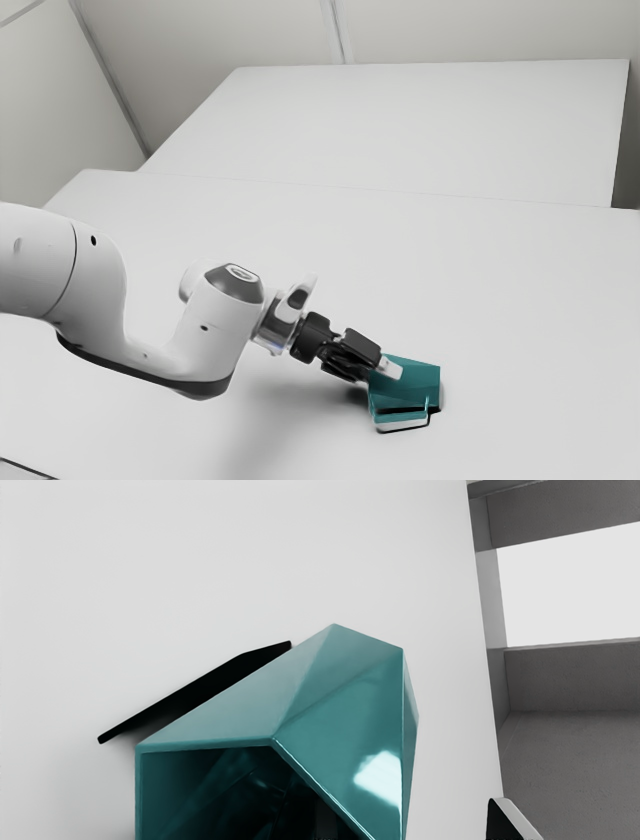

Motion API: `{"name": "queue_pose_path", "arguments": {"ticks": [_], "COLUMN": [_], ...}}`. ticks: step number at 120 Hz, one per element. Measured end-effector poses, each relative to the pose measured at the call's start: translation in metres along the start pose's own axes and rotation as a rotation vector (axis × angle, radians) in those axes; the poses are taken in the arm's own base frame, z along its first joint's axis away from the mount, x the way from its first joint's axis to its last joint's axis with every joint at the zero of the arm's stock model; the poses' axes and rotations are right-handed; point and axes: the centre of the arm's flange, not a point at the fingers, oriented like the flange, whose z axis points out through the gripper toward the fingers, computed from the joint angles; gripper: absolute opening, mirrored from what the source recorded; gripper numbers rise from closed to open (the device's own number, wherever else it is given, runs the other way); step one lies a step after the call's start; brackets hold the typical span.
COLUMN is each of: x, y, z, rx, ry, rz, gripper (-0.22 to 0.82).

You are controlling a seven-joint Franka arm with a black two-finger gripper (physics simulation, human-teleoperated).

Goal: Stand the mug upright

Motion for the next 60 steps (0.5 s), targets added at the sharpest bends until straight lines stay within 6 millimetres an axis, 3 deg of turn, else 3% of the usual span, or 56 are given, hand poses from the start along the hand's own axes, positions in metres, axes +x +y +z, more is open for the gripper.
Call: {"name": "queue_pose_path", "arguments": {"ticks": [33,60], "x": [0.0000,0.0003], "y": [0.0004,0.0059], "z": [-0.0002,-0.0002], "rx": [0.000,-0.001], "ry": [0.001,0.000], "rz": [0.002,0.014], "gripper": [-0.05,-0.14]}}
